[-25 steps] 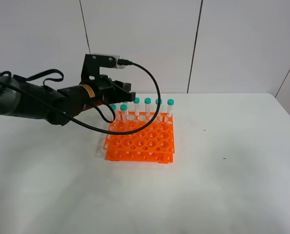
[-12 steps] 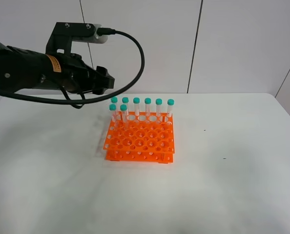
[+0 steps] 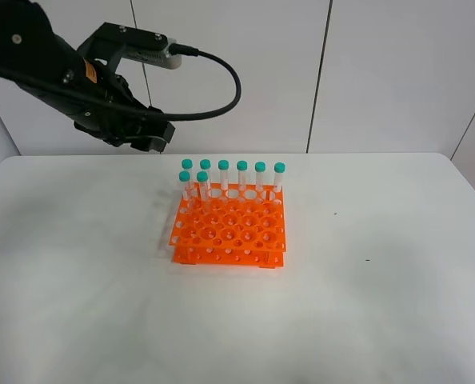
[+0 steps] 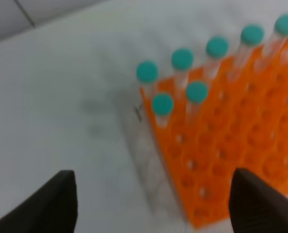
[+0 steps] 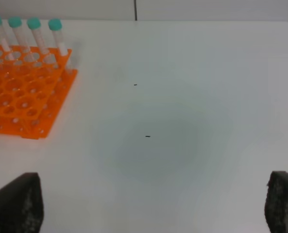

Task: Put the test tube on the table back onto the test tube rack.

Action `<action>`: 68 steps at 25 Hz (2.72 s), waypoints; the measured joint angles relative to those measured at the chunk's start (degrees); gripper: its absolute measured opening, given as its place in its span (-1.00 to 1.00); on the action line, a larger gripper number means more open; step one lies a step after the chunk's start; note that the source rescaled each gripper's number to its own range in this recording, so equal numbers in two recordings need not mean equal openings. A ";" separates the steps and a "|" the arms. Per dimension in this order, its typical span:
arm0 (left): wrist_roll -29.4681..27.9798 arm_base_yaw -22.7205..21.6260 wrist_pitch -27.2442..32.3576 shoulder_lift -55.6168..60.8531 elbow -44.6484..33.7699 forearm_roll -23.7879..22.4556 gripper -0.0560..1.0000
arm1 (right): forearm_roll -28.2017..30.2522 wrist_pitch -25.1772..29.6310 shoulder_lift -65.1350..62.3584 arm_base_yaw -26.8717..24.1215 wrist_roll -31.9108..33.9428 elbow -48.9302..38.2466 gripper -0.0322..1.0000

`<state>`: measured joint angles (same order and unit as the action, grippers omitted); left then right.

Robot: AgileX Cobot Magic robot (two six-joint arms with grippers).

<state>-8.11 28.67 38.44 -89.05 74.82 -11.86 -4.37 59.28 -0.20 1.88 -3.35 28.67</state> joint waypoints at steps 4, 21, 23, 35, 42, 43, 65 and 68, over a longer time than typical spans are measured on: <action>2.50 -0.90 10.32 -3.29 3.86 3.09 1.00 | 0.00 0.00 0.00 0.00 0.00 0.00 1.00; 2.64 -24.94 27.41 -4.35 4.31 3.88 1.00 | -0.05 0.00 0.00 0.00 0.00 0.00 1.00; 2.64 -27.14 28.12 -4.35 4.36 3.83 1.00 | -0.05 0.00 0.00 0.00 0.00 0.00 1.00; 2.85 -28.50 28.50 -4.35 4.43 3.70 1.00 | -0.05 0.00 0.00 0.00 0.00 0.00 1.00; 3.07 -28.50 28.50 0.74 -5.97 3.76 1.00 | -0.05 0.00 0.00 0.00 0.00 0.00 1.00; 3.29 -28.50 28.50 2.01 -8.26 3.76 1.00 | -0.05 0.00 0.00 0.00 0.00 0.00 1.00; 8.11 -28.50 21.83 53.64 -46.59 11.86 1.00 | -0.05 0.00 0.00 0.00 0.00 0.00 1.00; 8.97 -28.50 21.78 60.99 -46.59 12.23 1.00 | -0.05 0.00 0.00 0.00 0.00 0.00 1.00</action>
<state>0.86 0.17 60.22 -28.07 28.23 0.37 -4.42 59.28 -0.20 1.88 -3.35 28.67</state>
